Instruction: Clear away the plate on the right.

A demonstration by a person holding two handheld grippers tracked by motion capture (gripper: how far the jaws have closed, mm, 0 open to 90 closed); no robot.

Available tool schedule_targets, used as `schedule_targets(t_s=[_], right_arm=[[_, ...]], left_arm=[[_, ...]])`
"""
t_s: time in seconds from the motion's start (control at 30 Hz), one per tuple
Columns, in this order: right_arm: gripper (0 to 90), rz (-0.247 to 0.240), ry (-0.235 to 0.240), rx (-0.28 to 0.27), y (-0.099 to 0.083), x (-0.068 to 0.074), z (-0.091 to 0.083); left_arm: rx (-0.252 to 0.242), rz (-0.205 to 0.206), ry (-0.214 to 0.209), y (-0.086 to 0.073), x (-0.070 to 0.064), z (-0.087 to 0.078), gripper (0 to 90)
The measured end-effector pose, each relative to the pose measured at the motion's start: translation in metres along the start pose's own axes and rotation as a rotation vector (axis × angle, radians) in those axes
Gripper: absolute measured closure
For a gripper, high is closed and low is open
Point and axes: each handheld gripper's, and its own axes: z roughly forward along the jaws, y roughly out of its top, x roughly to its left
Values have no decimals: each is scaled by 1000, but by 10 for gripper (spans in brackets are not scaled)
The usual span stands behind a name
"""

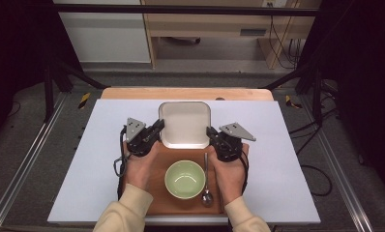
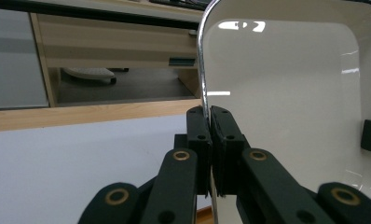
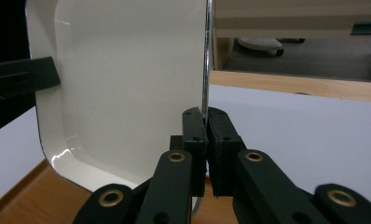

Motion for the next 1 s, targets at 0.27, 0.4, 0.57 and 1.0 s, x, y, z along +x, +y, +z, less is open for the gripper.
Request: schedule_targets(t_s=[0.27, 0.4, 0.57, 1.0], right_arm=[[856, 22, 51, 34, -7, -2, 12], [824, 21, 78, 38, -9, -2, 16], [713, 15, 97, 31, -9, -2, 18], [312, -55, 65, -73, -3, -11, -3]], left_arm=[[-19, 44, 11, 1, 4, -2, 892], [-26, 61, 15, 3, 4, -4, 893], [-31, 67, 22, 2, 5, -3, 893], [-35, 58, 66, 1, 21, -4, 893]])
